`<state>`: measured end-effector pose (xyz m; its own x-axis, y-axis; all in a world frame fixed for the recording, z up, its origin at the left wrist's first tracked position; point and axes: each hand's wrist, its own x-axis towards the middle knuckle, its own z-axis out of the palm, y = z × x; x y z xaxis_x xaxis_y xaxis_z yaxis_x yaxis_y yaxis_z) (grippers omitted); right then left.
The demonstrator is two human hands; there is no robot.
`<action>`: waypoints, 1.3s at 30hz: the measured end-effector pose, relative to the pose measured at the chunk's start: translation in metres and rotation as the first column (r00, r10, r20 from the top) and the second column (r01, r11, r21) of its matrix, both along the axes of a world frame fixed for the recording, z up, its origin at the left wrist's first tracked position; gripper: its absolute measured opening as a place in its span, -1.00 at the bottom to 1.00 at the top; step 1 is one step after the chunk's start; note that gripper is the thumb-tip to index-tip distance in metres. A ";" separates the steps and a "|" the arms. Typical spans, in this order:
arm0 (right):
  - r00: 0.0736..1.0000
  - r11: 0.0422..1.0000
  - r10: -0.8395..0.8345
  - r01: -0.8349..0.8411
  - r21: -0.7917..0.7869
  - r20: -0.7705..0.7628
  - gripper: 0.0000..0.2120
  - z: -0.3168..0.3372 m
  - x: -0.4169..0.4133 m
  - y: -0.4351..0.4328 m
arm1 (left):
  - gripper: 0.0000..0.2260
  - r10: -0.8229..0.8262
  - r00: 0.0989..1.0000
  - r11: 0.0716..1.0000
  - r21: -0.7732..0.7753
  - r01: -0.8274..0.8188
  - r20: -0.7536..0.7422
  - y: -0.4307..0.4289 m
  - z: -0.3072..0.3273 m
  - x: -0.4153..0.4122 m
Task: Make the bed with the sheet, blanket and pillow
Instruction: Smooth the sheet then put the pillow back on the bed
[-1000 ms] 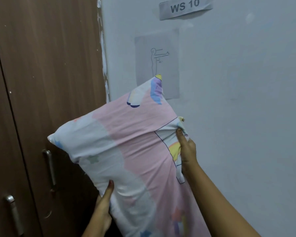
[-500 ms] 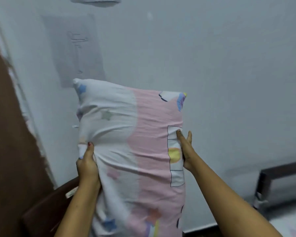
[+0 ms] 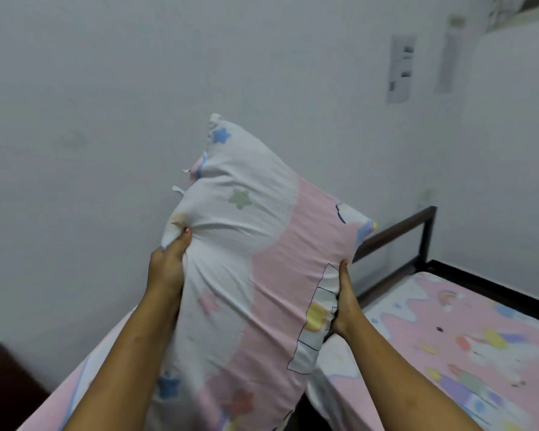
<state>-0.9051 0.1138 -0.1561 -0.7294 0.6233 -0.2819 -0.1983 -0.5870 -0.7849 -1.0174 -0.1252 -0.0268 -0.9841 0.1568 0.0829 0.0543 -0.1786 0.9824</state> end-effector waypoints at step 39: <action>0.653 0.642 -0.743 0.630 0.437 0.149 -0.16 -0.038 0.159 0.395 | -0.58 -0.627 0.741 0.720 -0.183 0.669 0.242 0.528 -0.131 -0.027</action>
<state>-0.7457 0.5084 -0.1943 0.0353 0.9956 -0.0864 -0.1695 -0.0792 -0.9823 -1.0444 0.4029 -0.1574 -0.6290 0.7543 -0.1882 -0.1381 0.1298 0.9819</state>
